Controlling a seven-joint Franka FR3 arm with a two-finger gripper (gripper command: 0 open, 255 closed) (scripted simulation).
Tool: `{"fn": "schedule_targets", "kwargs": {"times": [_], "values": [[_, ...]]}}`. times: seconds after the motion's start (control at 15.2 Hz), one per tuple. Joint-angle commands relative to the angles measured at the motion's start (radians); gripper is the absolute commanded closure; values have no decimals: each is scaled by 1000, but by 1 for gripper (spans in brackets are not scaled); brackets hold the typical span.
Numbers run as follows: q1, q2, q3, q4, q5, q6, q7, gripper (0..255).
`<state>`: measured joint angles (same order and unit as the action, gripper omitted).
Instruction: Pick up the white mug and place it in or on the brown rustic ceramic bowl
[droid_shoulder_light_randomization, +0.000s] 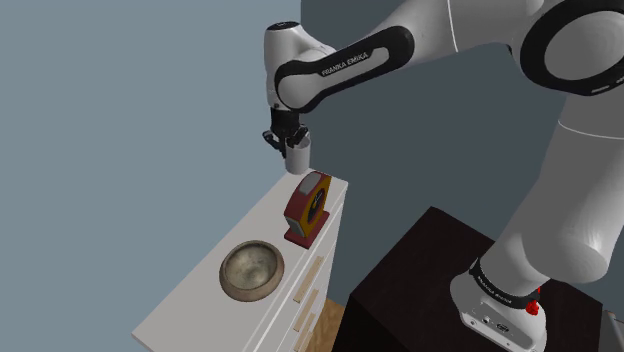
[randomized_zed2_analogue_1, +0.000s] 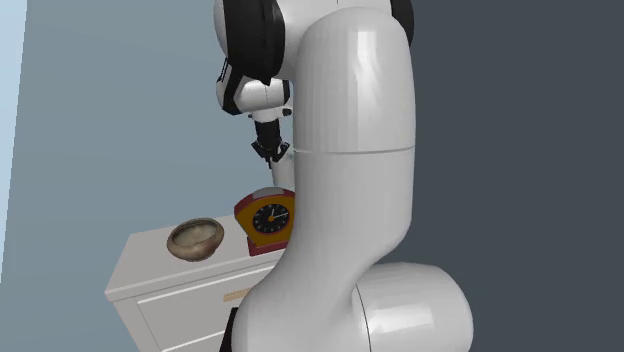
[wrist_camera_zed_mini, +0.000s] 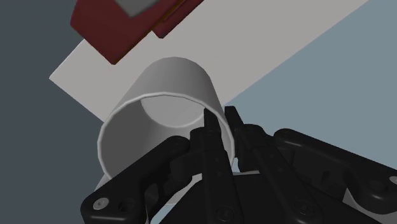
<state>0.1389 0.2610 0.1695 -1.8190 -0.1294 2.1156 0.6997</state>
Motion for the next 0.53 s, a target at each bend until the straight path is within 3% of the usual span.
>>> {"fn": "schedule_targets", "kwargs": {"times": [0.0, 0.46], "values": [[31, -11, 17, -12, -5, -3, 52, 255], [127, -37, 73, -32, -19, -23, 209, 255]]}}
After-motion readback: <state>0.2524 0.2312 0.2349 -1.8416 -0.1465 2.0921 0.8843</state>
